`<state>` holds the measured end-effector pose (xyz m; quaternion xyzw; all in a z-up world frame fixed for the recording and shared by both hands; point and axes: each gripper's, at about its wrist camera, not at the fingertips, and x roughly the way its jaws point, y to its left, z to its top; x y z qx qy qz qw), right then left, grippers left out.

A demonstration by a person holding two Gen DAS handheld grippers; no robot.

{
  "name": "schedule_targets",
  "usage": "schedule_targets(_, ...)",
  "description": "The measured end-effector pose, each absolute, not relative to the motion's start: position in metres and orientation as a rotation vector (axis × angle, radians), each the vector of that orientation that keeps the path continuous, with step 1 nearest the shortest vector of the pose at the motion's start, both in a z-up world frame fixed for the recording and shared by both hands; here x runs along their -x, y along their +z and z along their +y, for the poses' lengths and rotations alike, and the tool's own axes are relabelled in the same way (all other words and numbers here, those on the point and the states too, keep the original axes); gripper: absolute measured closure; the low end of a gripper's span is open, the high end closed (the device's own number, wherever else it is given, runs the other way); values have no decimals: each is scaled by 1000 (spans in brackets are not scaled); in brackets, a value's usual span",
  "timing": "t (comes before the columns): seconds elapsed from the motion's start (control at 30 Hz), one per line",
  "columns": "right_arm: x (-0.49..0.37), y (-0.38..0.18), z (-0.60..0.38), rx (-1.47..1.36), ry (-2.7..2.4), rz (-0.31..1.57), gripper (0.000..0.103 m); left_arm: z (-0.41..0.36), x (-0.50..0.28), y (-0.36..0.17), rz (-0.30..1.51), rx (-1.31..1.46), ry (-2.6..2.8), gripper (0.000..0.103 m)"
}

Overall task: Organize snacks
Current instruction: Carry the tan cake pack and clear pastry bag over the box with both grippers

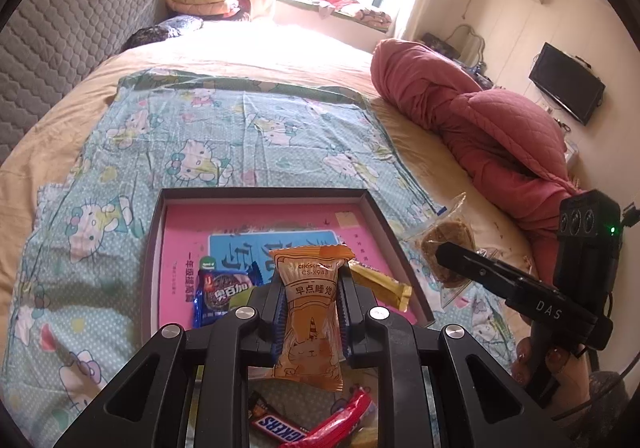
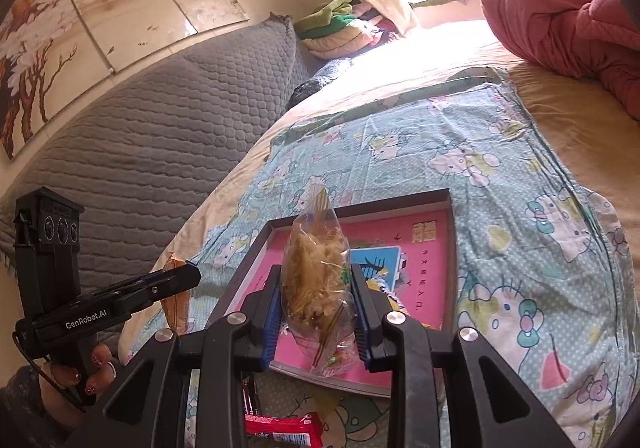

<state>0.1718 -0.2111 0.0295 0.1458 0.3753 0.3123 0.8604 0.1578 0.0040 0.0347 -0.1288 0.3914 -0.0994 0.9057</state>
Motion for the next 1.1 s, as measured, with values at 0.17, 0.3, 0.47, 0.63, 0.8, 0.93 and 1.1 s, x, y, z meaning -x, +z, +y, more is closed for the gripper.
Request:
schedule_targets(0.17,-173,30,-213,-291,641,789,72,-1,-166,35,811,265,-203,81)
schedule_targets(0.3,-174,28,-211,-273,637,798,72,-5,-173,26,824,257,-194,81)
schedule_targets(0.47,-174,26,-209,-264,641,809,72,-9,-176,14,836,253,-188,81)
schedule_targets(0.63,-175,22,-206,-262,648,820,72,-12,-179,3,850,253,-178,81)
schedule_targets(0.8,-177,17,-205,-269,649,842,72,-16,-182,-9,878,241,-174,81)
schedule_targets(0.93,-179,15,-204,-266,649,850,71,-17,-186,-17,894,243,-170,81)
schedule_targets(1.1,-180,11,-204,-269,644,865,71,-22,-190,-27,910,225,-166,81)
